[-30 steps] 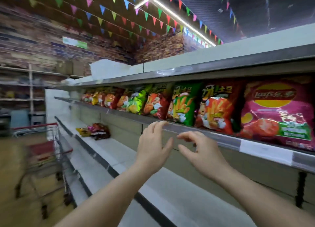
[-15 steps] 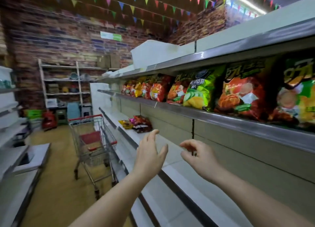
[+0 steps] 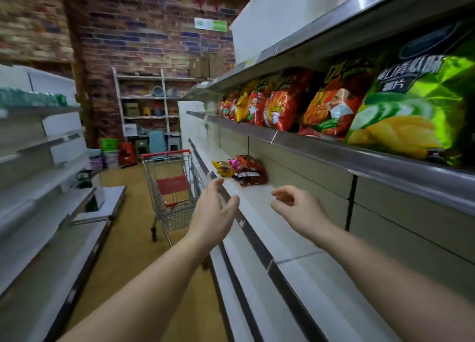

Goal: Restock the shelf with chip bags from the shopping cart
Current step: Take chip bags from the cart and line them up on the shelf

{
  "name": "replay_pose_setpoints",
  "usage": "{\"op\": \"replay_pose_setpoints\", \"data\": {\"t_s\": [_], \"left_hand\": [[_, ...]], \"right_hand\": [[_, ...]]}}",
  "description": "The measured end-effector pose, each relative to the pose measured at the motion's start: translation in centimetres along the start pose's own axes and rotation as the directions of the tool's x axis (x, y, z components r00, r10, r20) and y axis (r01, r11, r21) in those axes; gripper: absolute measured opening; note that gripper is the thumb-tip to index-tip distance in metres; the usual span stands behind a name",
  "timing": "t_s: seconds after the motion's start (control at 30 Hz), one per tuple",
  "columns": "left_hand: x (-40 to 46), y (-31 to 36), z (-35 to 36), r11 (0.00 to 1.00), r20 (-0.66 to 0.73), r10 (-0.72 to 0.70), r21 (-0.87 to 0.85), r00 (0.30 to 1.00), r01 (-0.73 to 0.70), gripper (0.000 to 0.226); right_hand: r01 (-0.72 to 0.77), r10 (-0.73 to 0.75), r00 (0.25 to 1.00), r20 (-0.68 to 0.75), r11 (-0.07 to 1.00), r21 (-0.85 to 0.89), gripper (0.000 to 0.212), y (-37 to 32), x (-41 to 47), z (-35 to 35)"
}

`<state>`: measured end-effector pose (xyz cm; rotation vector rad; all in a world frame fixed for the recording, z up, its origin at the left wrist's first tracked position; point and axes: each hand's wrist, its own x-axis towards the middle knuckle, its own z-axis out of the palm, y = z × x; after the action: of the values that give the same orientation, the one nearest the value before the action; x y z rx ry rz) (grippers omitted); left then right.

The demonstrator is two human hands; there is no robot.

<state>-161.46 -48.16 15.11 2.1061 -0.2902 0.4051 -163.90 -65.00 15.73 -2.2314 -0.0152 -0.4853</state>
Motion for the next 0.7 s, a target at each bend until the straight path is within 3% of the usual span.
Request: {"op": "replay_pose_setpoints", "data": {"t_s": [0.27, 0.7], "left_hand": [[8.8, -5.9, 2.0, 0.996, -0.012, -0.084, -0.001, 0.996, 0.084, 0.059], [34.3, -21.1, 2.2, 0.997, 0.123, -0.063, -0.044, 0.99, 0.069, 0.055]], "right_hand": [[-0.072, 0.066, 0.993, 0.095, 0.996, 0.057, 0.03, 3.4, 10.4, 6.9], [-0.158, 0.159, 0.987, 0.002, 0.984, 0.079, 0.028, 4.7, 35.1, 22.8]]}}
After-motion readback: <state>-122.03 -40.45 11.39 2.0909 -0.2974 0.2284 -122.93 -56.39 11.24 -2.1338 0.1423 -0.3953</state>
